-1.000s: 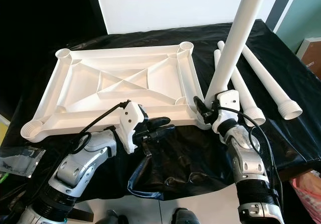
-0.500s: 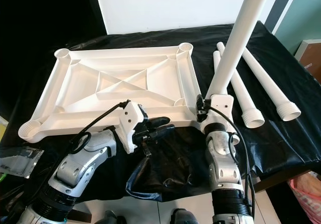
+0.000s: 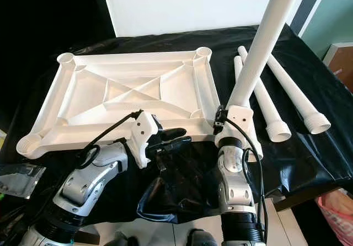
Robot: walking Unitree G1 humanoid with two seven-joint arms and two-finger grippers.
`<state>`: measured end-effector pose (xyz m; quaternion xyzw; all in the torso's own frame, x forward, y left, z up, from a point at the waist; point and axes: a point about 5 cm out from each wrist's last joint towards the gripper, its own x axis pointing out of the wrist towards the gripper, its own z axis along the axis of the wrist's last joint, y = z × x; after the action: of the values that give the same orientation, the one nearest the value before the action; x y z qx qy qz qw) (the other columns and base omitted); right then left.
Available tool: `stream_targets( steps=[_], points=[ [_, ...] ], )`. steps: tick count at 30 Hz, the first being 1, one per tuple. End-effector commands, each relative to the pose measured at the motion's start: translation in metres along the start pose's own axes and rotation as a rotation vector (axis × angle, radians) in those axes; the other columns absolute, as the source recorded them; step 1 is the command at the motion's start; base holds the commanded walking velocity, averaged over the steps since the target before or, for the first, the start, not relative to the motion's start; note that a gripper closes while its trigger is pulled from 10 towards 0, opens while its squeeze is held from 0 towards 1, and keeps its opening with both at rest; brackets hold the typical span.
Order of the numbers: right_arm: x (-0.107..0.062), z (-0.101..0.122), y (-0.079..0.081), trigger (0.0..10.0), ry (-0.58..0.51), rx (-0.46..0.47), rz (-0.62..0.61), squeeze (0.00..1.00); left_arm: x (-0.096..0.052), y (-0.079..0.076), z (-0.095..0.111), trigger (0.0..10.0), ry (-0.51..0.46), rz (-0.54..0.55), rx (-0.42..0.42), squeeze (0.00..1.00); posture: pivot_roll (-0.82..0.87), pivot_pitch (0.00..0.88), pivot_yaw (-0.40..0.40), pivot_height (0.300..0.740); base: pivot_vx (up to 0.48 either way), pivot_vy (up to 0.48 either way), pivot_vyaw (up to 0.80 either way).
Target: Building children table
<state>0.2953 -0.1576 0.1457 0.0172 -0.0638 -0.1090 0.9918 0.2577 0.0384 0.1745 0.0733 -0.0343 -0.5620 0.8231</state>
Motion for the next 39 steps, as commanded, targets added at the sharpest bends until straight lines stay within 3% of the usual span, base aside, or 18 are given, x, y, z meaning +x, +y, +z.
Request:
stream_targets(
  steps=[1, 3, 4, 5, 6, 18, 19, 21, 22, 30, 31, 32, 33, 34, 35, 39],
  points=[
    [-0.007, -0.016, 0.005, 10.0, 0.087, 0.015, 0.022, 0.0, -0.001, 0.004, -0.002, 10.0, 0.004, 0.052, 0.001, 0.0, -0.07, 0.114, 0.024, 0.74, 0.0, 0.0, 0.0],
    [-0.007, -0.016, 0.005, 10.0, 0.082, 0.016, 0.024, 0.0, -0.001, 0.004, -0.002, 10.0, 0.004, 0.054, 0.001, 0.0, -0.07, 0.114, 0.024, 0.74, 0.0, 0.0, 0.0],
    [-0.006, -0.014, 0.004, 10.0, 0.07, 0.012, 0.034, 0.57, -0.001, 0.004, -0.002, 10.0, 0.004, 0.059, 0.004, 0.0, -0.07, 0.111, 0.02, 0.74, 0.0, 0.0, 0.0],
    [-0.006, -0.014, 0.004, 10.0, 0.07, 0.012, 0.034, 0.57, -0.001, 0.004, -0.002, 10.0, 0.004, 0.059, 0.004, 0.0, -0.07, 0.111, 0.02, 0.74, 0.0, 0.0, 0.0],
    [-0.005, -0.011, 0.003, 10.0, 0.047, 0.018, 0.056, 1.0, -0.001, 0.004, -0.002, 10.0, 0.004, 0.069, 0.011, 0.0, -0.07, 0.109, 0.019, 0.74, 0.0, 0.0, 0.0],
    [0.0, 0.003, -0.026, 10.0, -0.036, -0.02, 0.256, 1.0, -0.002, 0.004, -0.003, 10.0, 0.011, 0.081, 0.019, 0.0, -0.08, 0.103, 0.022, 0.74, 0.0, 0.0, 0.0],
    [0.0, 0.004, -0.029, 10.0, -0.037, -0.029, 0.306, 0.45, -0.002, 0.004, -0.003, 10.0, 0.01, 0.081, 0.021, 0.0, -0.08, 0.104, 0.023, 0.74, 0.0, 0.0, 0.0],
    [0.001, 0.004, -0.031, 10.0, -0.037, -0.036, 0.339, 0.45, -0.001, 0.004, -0.003, 10.0, 0.009, 0.08, 0.022, 0.0, -0.09, 0.105, 0.025, 0.74, 0.0, 0.0, 0.0],
    [0.003, 0.004, -0.032, 10.0, -0.03, -0.045, 0.379, 0.0, -0.001, 0.004, -0.003, 10.0, 0.009, 0.078, 0.023, 0.0, -0.09, 0.105, 0.027, 0.74, 0.0, 0.0, 0.0],
    [0.013, 0.001, -0.033, 10.0, -0.006, -0.132, 0.523, 0.0, 0.0, 0.005, -0.003, 10.0, 0.008, 0.074, 0.032, 0.0, -0.09, 0.106, 0.028, 0.74, 0.0, 0.0, 0.0],
    [0.015, 0.002, -0.033, 8.3, -0.005, -0.135, 0.547, 0.0, 0.001, 0.005, -0.003, 10.0, 0.008, 0.075, 0.033, 0.0, -0.09, 0.108, 0.029, 0.74, 0.0, 0.0, 0.0],
    [0.015, 0.002, -0.033, 8.3, -0.005, -0.135, 0.547, 0.0, 0.001, 0.005, -0.003, 10.0, 0.008, 0.075, 0.033, 0.0, -0.09, 0.108, 0.029, 0.74, 0.0, 0.0, 0.0],
    [0.016, 0.002, -0.034, 4.7, -0.007, -0.148, 0.562, 0.0, 0.001, 0.005, -0.003, 10.0, 0.007, 0.075, 0.031, 0.0, -0.09, 0.109, 0.03, 0.74, 0.0, 0.0, 0.0],
    [0.016, 0.002, -0.034, 4.7, -0.007, -0.148, 0.562, 0.0, 0.001, 0.005, -0.003, 10.0, 0.007, 0.075, 0.031, 0.0, -0.09, 0.109, 0.03, 0.74, 0.0, 0.0, 0.0],
    [0.019, 0.003, -0.037, 0.0, -0.008, -0.166, 0.576, 0.0, 0.001, 0.005, -0.003, 10.0, 0.007, 0.075, 0.03, 0.0, -0.09, 0.112, 0.03, 0.74, 0.0, 0.0, 0.0],
    [0.02, 0.003, -0.038, 0.0, -0.007, -0.166, 0.582, 0.0, 0.0, 0.005, -0.003, 10.0, 0.007, 0.074, 0.032, 0.0, -0.09, 0.112, 0.031, 0.74, 0.0, 0.0, 0.0]
  ],
)
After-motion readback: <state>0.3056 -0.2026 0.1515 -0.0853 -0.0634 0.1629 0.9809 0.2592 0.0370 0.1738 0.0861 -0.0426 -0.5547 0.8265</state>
